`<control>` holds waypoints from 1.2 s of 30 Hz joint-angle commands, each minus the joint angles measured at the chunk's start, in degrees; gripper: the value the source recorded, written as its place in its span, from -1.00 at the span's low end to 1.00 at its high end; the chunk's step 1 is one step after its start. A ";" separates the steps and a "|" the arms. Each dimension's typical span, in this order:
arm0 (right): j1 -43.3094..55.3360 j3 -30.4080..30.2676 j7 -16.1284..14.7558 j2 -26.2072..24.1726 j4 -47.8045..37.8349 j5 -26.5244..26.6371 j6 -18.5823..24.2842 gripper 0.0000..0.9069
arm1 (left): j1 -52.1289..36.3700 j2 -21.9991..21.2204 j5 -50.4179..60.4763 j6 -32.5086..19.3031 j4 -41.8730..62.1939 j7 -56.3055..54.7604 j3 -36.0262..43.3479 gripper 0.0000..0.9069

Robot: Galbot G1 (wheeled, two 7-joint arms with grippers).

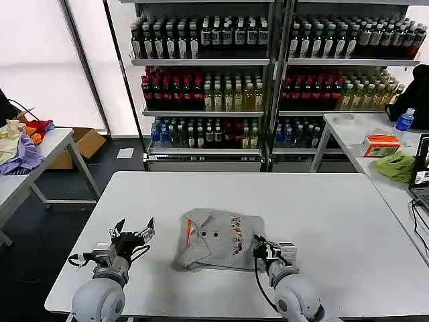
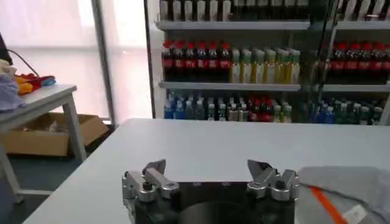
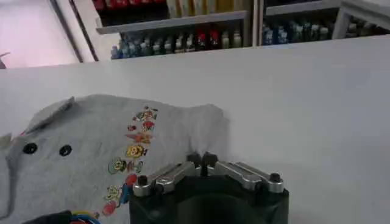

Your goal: Fold and organize the clothes.

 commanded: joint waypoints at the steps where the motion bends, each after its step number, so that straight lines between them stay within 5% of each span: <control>1: 1.11 3.56 -3.22 -8.74 -1.64 -1.02 0.07 -1.00 | 0.26 -0.86 0.09 0.18 -0.28 -0.02 0.38 1.00; 17: 7.68 2.78 -7.28 -11.57 -10.23 -4.72 0.04 -0.91 | 1.61 -2.02 0.54 0.44 -1.33 0.12 0.25 1.00; 18: 7.25 2.95 -7.43 -11.60 -9.87 -5.04 0.00 -0.33 | 1.58 -2.04 0.54 0.50 -1.32 0.13 0.24 1.00; 19: 6.73 3.06 -7.62 -11.57 -9.48 -5.48 0.00 1.00 | 1.51 -2.06 0.55 0.53 -1.28 0.14 0.23 1.00; 25: -1.64 7.78 -7.83 -9.88 1.97 -10.44 -0.02 1.00 | 1.67 -2.26 0.55 0.57 -1.06 0.19 0.16 1.00; 29: -4.86 10.71 -5.11 -7.66 9.50 -12.47 0.09 1.00 | 1.73 -2.49 0.63 0.56 -0.80 0.27 0.63 1.00; 36: -6.41 6.16 -2.44 -3.63 14.38 -7.36 2.11 1.00 | 1.87 -3.50 2.02 0.43 -0.35 0.58 2.46 1.00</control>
